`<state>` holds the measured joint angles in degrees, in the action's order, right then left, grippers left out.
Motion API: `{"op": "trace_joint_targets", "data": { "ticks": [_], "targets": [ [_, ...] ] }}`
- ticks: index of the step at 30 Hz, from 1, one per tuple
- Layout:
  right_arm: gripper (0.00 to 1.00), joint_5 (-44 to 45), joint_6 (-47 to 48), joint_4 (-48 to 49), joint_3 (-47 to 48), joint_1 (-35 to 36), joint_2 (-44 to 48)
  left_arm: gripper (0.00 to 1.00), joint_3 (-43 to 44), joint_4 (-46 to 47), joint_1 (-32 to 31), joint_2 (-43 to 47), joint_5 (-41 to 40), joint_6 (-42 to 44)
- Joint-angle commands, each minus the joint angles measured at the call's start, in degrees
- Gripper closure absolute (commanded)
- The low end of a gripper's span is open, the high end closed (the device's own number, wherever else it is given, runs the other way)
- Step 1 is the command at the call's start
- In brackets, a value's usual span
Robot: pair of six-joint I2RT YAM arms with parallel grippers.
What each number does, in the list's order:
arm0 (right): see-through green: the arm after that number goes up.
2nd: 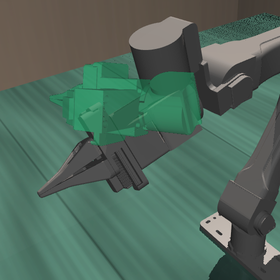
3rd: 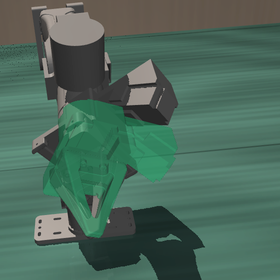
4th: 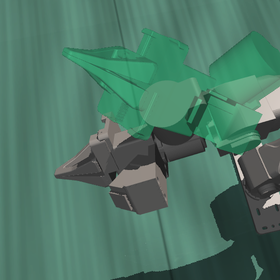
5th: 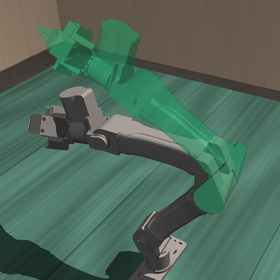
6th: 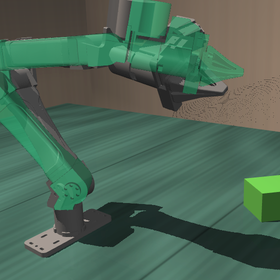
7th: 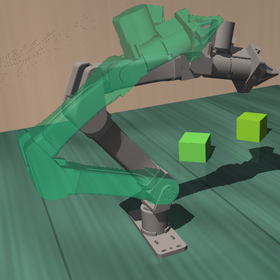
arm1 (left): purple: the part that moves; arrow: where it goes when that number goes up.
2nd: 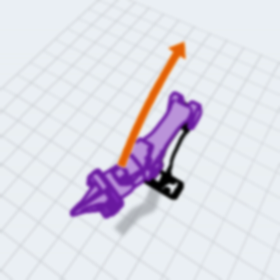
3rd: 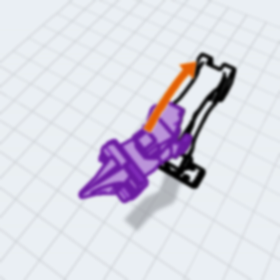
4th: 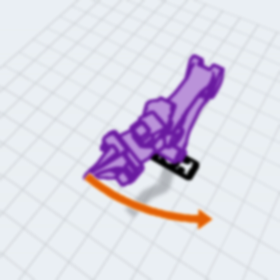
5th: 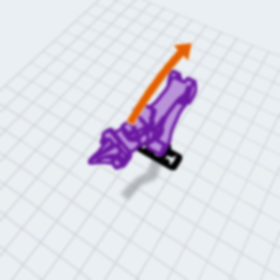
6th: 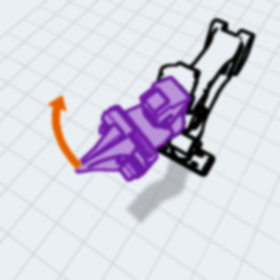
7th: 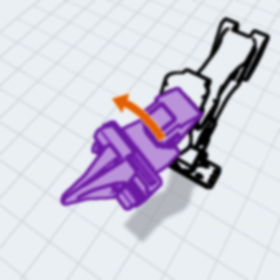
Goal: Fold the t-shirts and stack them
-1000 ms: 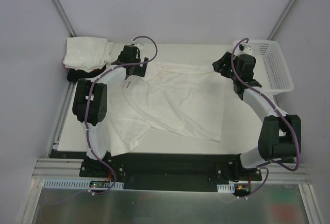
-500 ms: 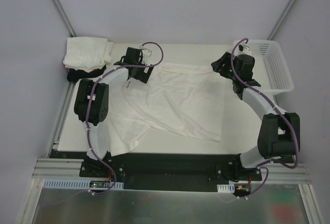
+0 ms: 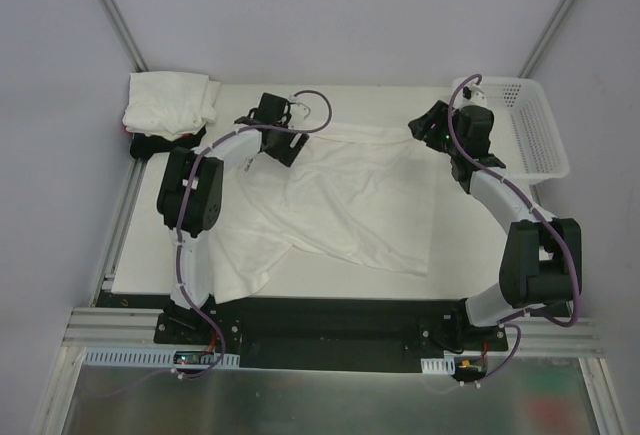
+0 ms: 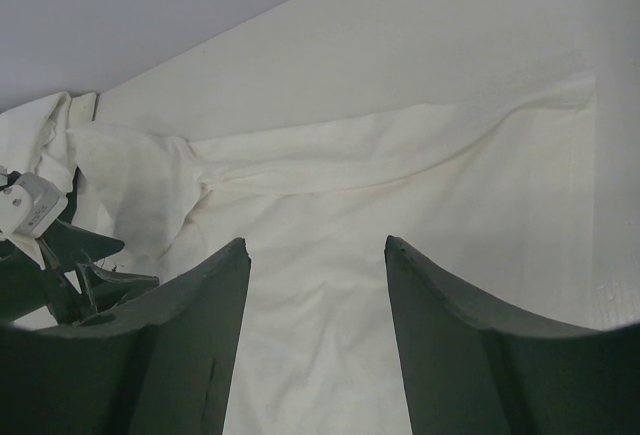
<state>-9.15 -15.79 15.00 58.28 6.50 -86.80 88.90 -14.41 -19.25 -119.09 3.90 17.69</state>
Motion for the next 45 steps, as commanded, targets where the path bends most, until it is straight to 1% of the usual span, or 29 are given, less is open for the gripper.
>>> {"op": "trace_joint_targets", "data": {
  "ticks": [1,4,8,9,12,18,24,26,30,31,32,35,36,38,39,40,45],
  "targets": [
    [0.41,-0.78,-0.29,3.80,1.84,0.00,0.23,0.23,4.61,-2.28,-0.79,-1.49,1.81,1.64],
    [0.42,-1.14,-0.12,3.80,1.84,0.00,-0.12,0.27,6.63,-2.98,-0.97,-2.99,1.37,1.73],
    [0.43,-1.05,-0.03,3.98,1.84,-0.52,-0.29,0.40,8.91,-4.13,-1.06,-4.22,1.55,2.08],
    [0.43,-1.05,-0.03,3.98,1.84,-0.35,-0.47,0.46,9.79,-4.39,-1.06,-4.48,1.29,2.08],
    [0.44,-1.05,0.06,4.24,1.75,-0.70,-0.38,0.55,11.73,-5.80,-1.14,-5.27,1.02,2.08],
    [0.44,-1.57,-0.29,4.59,1.75,-1.67,-0.03,0.55,15.77,-8.35,-1.15,-8.08,-1.79,3.05],
    [0.44,-2.01,-0.38,4.59,1.22,-2.46,2.07,0.51,18.85,-10.01,-1.15,-10.72,-3.55,4.36],
    [0.45,-2.10,-0.38,4.59,0.96,-2.81,2.60,0.50,20.42,-10.81,-1.14,-11.51,-6.18,5.07],
    [0.44,-2.28,-0.47,4.86,0.96,-3.25,2.96,0.51,21.22,-12.57,-1.15,-12.57,-6.71,5.42],
    [0.44,-2.37,-0.73,5.03,0.87,-3.25,2.96,0.54,21.31,-12.48,-1.15,-12.66,-6.71,5.34],
    [0.45,-2.71,-0.82,5.03,0.87,-3.34,2.96,0.60,21.40,-12.48,-1.15,-12.83,-6.89,5.33],
    [0.45,-3.07,-1.35,5.30,0.34,-3.78,3.31,0.70,21.66,-12.74,-1.15,-12.92,-7.06,5.33],
    [0.45,-3.16,-1.43,5.47,0.17,-3.86,3.40,0.78,21.66,-12.83,-1.15,-12.92,-7.15,5.33],
    [0.45,-2.98,-1.35,5.56,-0.18,-3.87,4.10,0.87,21.84,-12.83,-1.15,-13.01,-7.24,5.25],
    [0.45,-2.98,-1.43,5.65,-0.27,-4.04,4.36,0.96,21.93,-12.83,-1.15,-13.01,-7.24,5.16],
    [0.46,-2.98,-1.35,5.56,-0.27,-3.95,4.45,1.00,22.01,-12.92,-1.15,-13.01,-7.24,4.98],
    [0.46,-3.42,-1.61,5.74,-0.45,-3.95,4.63,1.00,23.59,-12.83,-1.41,-13.01,-8.03,4.46]
  ]
}}
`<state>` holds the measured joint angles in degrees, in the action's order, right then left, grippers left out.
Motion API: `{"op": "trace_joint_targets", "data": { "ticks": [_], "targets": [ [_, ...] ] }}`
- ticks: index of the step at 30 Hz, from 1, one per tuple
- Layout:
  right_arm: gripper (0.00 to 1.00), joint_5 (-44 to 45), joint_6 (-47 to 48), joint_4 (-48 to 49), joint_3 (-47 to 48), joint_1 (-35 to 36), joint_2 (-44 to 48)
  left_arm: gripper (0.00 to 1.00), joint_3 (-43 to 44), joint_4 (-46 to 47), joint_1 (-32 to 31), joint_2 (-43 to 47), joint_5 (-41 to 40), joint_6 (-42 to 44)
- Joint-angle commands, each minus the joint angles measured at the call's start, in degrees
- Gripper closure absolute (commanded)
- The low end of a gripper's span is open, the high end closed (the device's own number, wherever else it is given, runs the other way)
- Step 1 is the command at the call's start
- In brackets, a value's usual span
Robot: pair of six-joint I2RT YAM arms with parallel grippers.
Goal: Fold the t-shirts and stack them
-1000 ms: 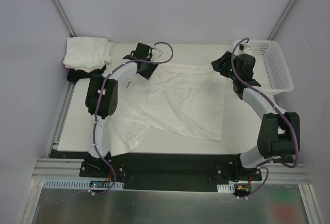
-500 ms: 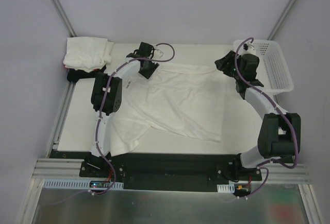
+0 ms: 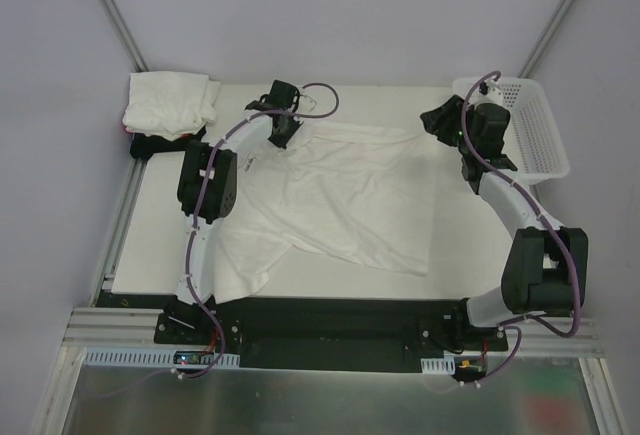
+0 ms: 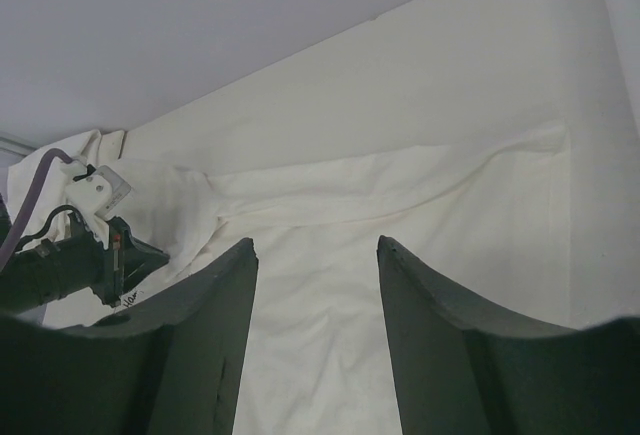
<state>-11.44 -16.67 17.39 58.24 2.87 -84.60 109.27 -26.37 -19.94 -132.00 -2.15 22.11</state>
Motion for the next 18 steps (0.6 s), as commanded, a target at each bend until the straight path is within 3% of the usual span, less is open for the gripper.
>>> {"op": "trace_joint_targets", "data": {
  "ticks": [1,18],
  "targets": [
    [0.46,-1.30,-0.91,3.35,-0.49,-0.33,2.42,1.00,4.18,-0.88,-0.88,-0.09,-2.50,0.21],
    [0.47,-5.34,-4.87,6.34,-1.72,0.64,1.01,1.00,30.99,0.44,-0.27,-8.00,-5.49,-1.01]
  ]
}}
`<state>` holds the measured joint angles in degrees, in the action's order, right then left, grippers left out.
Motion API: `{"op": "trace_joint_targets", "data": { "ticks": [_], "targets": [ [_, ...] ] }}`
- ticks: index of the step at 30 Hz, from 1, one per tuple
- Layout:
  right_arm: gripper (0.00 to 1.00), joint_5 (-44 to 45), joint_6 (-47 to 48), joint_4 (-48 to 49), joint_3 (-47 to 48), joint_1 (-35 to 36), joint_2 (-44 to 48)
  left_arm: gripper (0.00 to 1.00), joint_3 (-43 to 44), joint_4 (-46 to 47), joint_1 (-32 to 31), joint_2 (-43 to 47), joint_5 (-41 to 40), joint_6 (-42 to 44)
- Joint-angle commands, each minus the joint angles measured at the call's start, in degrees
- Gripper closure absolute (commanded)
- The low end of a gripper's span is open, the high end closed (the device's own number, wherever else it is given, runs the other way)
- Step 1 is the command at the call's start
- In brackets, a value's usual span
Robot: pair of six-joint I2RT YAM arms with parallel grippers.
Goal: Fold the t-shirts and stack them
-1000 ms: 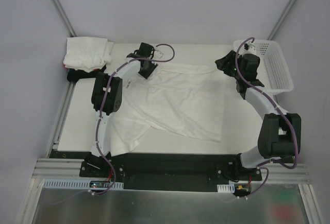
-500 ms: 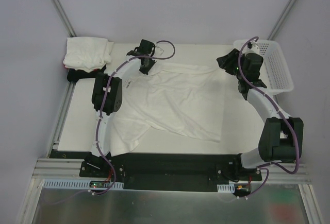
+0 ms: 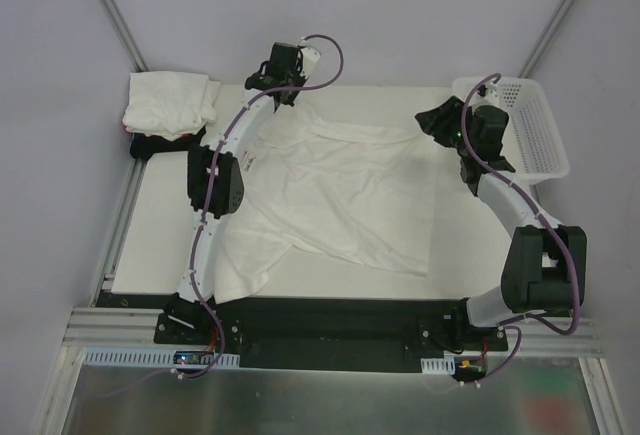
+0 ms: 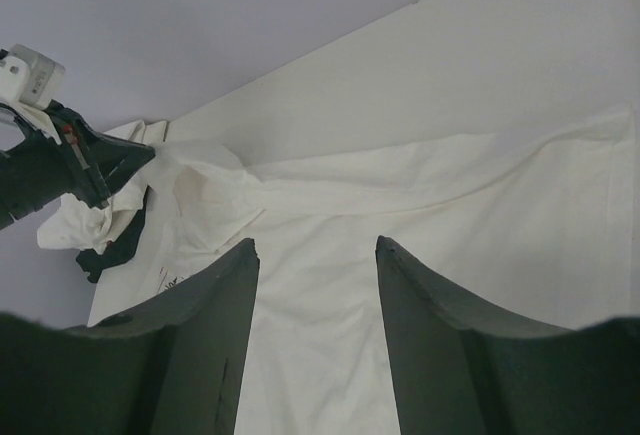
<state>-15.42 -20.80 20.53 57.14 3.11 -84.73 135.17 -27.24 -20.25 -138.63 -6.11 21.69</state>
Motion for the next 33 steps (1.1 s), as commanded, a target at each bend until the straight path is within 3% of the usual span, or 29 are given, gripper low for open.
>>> {"op": "trace_joint_targets", "data": {
  "ticks": [1,25,30,31,33],
  "targets": [
    [0.47,-1.63,-0.74,3.11,-0.72,0.49,1.32,1.00,5.45,2.10,0.21,-1.47,-1.89,-0.69],
    [0.47,-2.86,2.87,-3.31,-3.35,3.04,7.73,0.99,8.97,21.53,6.80,-3.93,-11.38,1.33],
    [0.47,-3.21,2.87,-3.75,-3.62,3.30,8.53,0.70,6.86,22.58,6.80,-3.84,-11.03,2.74],
    [0.47,-3.39,2.95,-3.83,-3.71,3.30,8.61,0.54,5.38,22.67,6.72,-3.41,-11.29,2.91],
    [0.47,-3.48,3.22,-4.27,-3.80,3.39,9.23,0.42,3.61,22.94,6.72,-2.70,-11.56,2.92]
  ]
}}
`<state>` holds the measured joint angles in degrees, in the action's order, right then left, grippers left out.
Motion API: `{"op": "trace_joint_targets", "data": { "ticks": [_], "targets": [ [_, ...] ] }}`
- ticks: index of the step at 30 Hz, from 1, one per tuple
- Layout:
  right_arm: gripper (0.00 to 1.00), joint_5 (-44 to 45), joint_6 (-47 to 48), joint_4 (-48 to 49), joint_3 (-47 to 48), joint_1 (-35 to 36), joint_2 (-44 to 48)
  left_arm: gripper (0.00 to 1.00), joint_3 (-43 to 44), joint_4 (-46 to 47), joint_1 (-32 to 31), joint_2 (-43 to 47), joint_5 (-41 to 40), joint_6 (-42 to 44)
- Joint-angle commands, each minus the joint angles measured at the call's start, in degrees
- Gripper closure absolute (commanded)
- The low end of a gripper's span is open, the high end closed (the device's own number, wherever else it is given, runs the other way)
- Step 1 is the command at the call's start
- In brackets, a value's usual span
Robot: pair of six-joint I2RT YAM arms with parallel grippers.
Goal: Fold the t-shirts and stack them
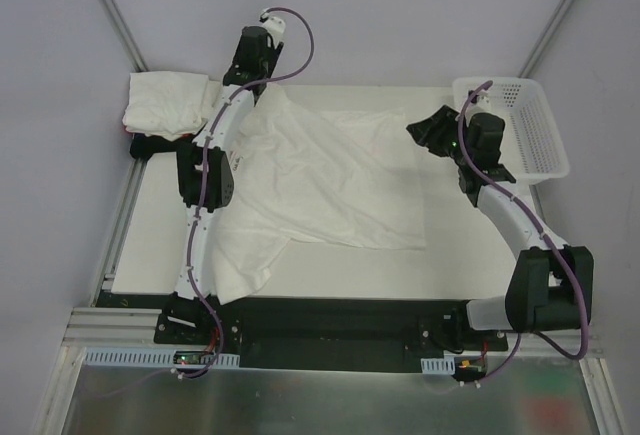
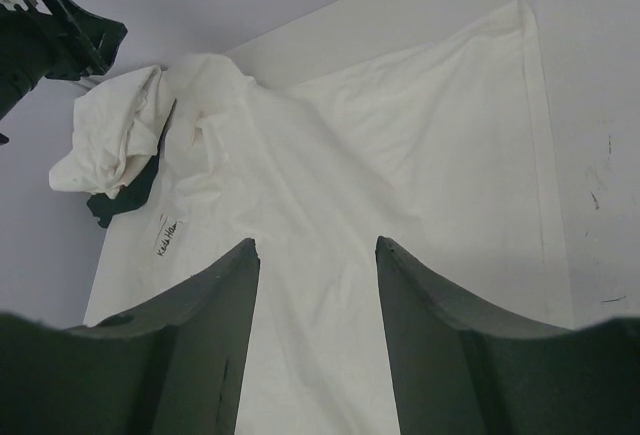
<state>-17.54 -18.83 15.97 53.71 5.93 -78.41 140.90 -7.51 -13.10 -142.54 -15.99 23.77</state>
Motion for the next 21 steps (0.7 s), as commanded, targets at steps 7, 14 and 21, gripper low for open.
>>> {"op": "trace_joint_targets", "data": {
  "ticks": [7,14,21],
  "targets": [
    [0.47,-1.09,1.78,-0.06,-1.42,1.62,3.01,0.07,-12.28,3.11,-2.10,9.09,-3.87,-1.00],
    [0.45,1.02,0.38,3.98,3.57,3.65,-12.76,0.02,-30.58,0.22,-8.42,25.28,-4.67,-5.30],
    [0.45,-3.72,1.07,-2.41,29.38,4.44,-38.94,0.02,-42.89,-2.94,-12.38,33.29,-5.99,-9.53]
  ]
}}
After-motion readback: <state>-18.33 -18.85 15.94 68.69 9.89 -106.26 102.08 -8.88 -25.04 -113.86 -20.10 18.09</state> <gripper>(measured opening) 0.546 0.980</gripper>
